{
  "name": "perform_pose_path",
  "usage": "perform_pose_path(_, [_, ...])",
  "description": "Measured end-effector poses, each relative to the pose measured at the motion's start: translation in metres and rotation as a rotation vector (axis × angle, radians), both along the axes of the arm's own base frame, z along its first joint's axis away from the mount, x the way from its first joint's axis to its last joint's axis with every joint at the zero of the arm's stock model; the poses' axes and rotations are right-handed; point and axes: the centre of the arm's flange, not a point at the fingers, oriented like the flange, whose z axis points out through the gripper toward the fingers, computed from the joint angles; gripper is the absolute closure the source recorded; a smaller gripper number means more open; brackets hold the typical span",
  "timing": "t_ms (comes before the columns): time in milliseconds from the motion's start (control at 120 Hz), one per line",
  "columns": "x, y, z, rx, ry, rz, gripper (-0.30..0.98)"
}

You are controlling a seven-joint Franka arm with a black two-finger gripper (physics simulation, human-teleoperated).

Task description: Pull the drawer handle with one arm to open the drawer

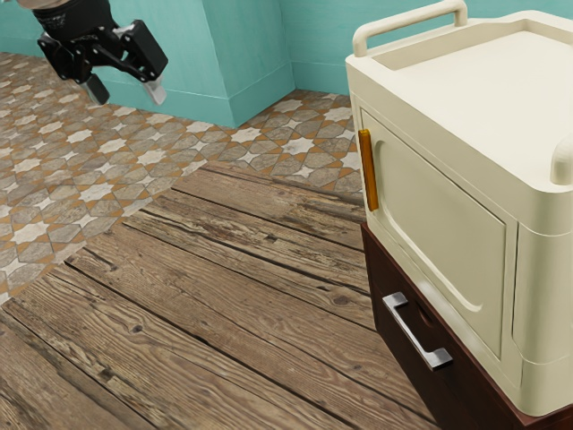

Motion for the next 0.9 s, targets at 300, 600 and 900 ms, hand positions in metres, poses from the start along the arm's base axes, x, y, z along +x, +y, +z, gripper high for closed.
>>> perform_pose_path(300, [0.017,-0.064,-0.019,0.027,0.049,-0.112,0.0])
perform_pose_path(600, [-0.051,-0.065,-0.099,-0.028,0.118,-0.184,0.0])
perform_pose_path(900, [-0.187,-0.113,-0.131,0.028,0.117,-0.583,0.0])
